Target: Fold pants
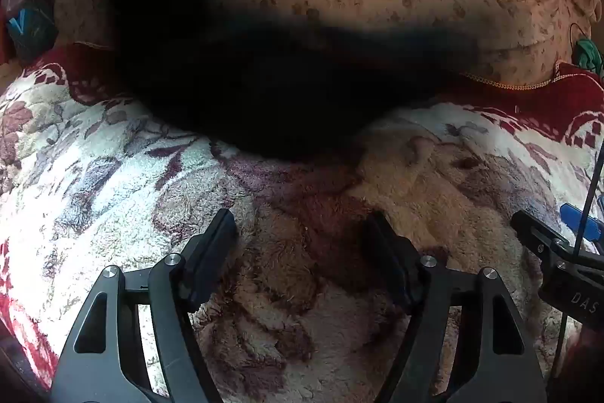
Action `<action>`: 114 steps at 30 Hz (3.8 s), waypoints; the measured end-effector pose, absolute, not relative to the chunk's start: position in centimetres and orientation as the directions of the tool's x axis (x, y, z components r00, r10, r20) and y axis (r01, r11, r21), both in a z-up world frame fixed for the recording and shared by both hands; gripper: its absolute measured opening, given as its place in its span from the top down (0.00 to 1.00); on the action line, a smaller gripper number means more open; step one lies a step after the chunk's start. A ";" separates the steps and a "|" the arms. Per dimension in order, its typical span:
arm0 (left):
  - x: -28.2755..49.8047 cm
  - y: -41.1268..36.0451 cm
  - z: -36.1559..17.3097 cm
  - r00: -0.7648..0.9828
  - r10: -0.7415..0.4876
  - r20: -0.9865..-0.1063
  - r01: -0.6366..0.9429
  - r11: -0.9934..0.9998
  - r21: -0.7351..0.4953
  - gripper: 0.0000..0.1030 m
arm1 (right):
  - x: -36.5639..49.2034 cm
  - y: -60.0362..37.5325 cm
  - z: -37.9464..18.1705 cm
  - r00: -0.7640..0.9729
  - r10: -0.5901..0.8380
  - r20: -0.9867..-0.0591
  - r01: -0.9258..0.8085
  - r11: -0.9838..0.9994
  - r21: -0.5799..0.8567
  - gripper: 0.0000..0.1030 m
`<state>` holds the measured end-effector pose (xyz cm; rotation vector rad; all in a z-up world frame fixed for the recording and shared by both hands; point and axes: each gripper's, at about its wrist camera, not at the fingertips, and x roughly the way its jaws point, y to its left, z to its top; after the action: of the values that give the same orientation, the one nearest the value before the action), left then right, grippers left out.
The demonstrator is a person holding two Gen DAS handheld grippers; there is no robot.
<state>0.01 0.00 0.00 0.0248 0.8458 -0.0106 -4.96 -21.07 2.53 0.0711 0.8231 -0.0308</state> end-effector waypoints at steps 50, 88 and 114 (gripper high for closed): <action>0.4 -0.2 0.4 0.631 0.007 -0.776 0.031 0.999 0.034 0.30 | -4.9 -20.9 2.5 0.677 -0.001 -0.736 0.055 0.997 0.049 0.07; -5.9 1.1 7.9 0.727 -0.026 -0.686 0.013 1.000 -0.024 0.30 | -10.6 -22.3 8.2 0.748 0.087 -0.658 0.024 0.987 0.158 0.21; -5.1 2.3 6.7 0.706 0.022 -0.708 -0.028 1.000 0.003 0.30 | -9.7 -22.4 7.6 0.726 0.059 -0.686 0.046 0.990 0.134 0.21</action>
<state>-5.15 2.32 6.74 -0.0083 0.7866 0.0276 -9.71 -22.42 7.57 0.1459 0.7597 0.0070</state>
